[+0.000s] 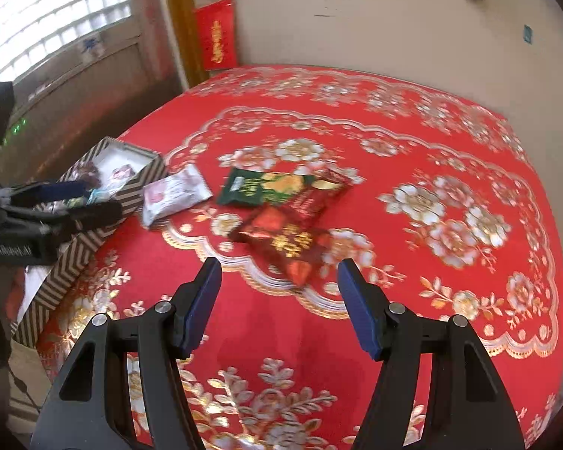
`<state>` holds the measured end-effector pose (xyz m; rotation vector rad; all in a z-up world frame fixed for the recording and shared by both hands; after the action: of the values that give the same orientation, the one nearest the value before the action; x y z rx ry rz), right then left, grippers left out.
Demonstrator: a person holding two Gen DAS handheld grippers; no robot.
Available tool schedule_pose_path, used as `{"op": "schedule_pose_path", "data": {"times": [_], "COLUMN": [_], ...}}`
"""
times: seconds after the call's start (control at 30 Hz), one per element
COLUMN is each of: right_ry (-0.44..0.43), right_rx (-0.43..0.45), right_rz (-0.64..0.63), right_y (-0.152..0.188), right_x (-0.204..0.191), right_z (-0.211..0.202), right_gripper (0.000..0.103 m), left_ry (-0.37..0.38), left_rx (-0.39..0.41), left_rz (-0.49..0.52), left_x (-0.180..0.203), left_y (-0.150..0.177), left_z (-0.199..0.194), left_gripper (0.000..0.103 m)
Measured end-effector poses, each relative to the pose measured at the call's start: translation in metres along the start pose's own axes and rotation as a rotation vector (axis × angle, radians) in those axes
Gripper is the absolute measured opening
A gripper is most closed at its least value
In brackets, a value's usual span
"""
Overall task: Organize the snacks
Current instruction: 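Move both grippers back from the tray to the remaining snacks, then grasp the strawberry pastry packet with the left gripper while the right grasps the red-gold candy packet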
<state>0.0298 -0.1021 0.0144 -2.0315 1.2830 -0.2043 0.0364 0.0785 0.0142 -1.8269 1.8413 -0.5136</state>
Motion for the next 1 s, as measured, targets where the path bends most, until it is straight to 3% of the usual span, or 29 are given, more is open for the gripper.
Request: {"op": "schedule_pose_path", "data": {"times": [0.13,0.5,0.63,0.73,0.9,1.0], "right_ry": [-0.003,-0.015,-0.024,-0.046,-0.064,-0.085], "right_rx": [0.005,-0.008,-0.041,-0.079,-0.134,-0.179], "right_rz": [0.022,0.023,-0.076,-0.16,-0.274,-0.303], "right_y": [0.002,-0.007,-0.014,-0.016,-0.019,-0.02], "right_x": [0.009,0.016,0.009,0.004,0.0,0.001], "right_z": [0.0,0.015,0.029,0.039,0.055,0.068], "right_gripper": [0.065,0.065,0.065,0.074,0.074,0.074], "left_ry": [-0.04,0.011,-0.042,0.002,-0.027,-0.019], "left_rx": [-0.01,-0.071,-0.074,-0.08,-0.089,-0.134], "left_rz": [0.061,0.159,0.19,0.17,0.225,0.234], "left_x": [0.008,0.005,-0.004,-0.006,0.003,0.009], "left_y": [-0.008,-0.013,-0.016,-0.019,-0.016,-0.014], "left_z": [0.02,0.05,0.059,0.059,0.064,0.074], "left_gripper": [0.099,0.099,0.099,0.099,0.099,0.099]}}
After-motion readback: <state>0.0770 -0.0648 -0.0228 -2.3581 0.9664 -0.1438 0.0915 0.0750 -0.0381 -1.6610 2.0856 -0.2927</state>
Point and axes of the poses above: each gripper's, at about its wrist camera, not at the fingertips, and z roughly the way its jaws point, x to its right, y to its underside, the point moved 6 cm from there along z, roughly the way its jaws point, and after that the axes turned 11 degrees about -y, right-handed, at the moved point
